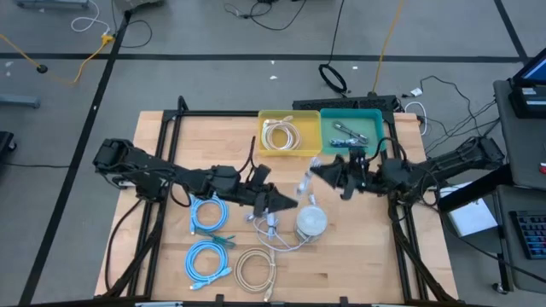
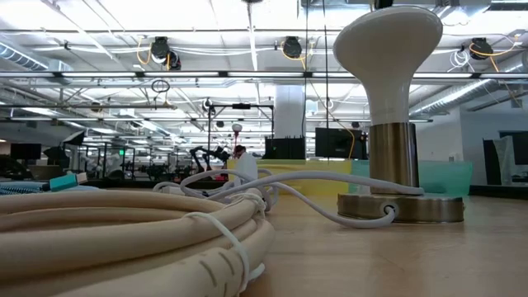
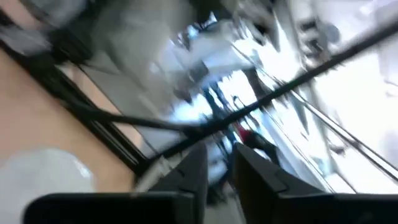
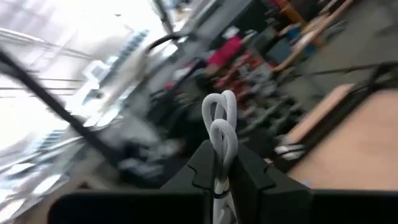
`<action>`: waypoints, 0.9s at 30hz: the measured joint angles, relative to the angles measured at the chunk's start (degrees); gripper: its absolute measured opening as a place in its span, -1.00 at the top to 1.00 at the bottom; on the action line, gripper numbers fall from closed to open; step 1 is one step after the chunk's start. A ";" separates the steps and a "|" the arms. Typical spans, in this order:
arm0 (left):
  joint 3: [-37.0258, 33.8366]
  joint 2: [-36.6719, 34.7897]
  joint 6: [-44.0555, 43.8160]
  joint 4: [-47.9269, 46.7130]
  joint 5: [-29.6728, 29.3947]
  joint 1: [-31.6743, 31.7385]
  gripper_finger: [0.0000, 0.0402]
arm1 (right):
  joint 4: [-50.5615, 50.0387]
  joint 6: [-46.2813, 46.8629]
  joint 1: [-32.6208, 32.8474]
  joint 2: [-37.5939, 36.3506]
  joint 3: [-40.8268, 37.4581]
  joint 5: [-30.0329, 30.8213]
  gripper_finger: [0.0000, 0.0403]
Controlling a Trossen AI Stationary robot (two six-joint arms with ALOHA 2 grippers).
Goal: Pick & Place USB Port
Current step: Put the blue charger cable into the green bin
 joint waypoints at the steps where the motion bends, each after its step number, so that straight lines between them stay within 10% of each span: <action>1: 0.00 -0.07 -0.03 -0.14 1.59 -0.09 0.56 | -2.79 -0.99 -1.24 -1.54 0.00 0.56 0.93; 13: 0.00 -2.80 0.73 -14.32 16.03 -0.29 0.38 | -48.96 -12.54 -28.47 -15.44 5.02 -2.92 0.93; 20: 0.00 -8.05 7.61 -25.47 17.04 2.21 0.37 | -61.81 -27.46 -42.60 -7.56 8.87 -14.40 0.93; 27: 0.02 -13.67 14.74 -37.67 17.04 6.11 0.37 | -70.01 -40.46 -46.17 5.72 11.42 -12.22 0.93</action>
